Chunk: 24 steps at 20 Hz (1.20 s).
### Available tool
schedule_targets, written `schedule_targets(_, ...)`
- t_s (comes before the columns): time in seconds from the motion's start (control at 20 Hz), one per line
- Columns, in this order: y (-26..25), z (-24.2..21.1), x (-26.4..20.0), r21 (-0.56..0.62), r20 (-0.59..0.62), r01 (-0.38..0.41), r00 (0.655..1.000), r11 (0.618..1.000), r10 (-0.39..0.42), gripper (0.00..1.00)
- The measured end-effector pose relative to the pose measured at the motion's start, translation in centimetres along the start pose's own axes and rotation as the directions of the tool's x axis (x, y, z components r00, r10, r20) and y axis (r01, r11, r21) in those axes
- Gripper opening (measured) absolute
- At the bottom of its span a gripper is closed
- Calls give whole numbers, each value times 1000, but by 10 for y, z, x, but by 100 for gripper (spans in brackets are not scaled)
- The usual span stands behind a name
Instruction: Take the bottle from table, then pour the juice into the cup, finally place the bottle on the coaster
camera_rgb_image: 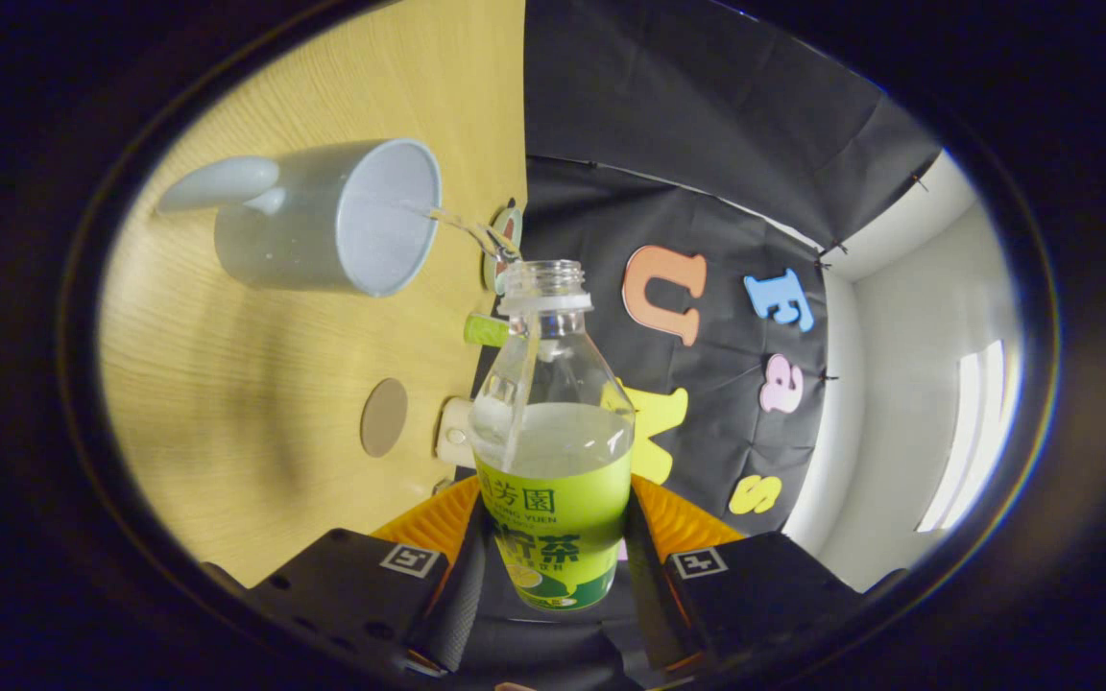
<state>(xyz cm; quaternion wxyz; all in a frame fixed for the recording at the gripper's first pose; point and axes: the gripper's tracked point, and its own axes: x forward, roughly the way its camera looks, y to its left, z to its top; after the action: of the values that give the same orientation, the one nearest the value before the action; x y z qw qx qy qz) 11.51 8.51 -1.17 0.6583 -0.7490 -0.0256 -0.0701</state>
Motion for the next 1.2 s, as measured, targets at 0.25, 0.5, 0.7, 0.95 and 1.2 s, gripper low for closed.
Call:
schedule_targets(0.25,-6,0,4,-20,-1,10,1000,1000,-10,73)
schedule_targets(0.5,-11,1,3,-37,0,19,1000,999,-19,73)
schedule_targets(0.7,-13,2,2,-55,2,31,1000,998,-31,73)
schedule_targets(0.95,-17,4,2,-83,4,45,999,995,-45,73)
schedule_targets(1.2,-25,5,-2,-106,6,54,999,993,-53,73)
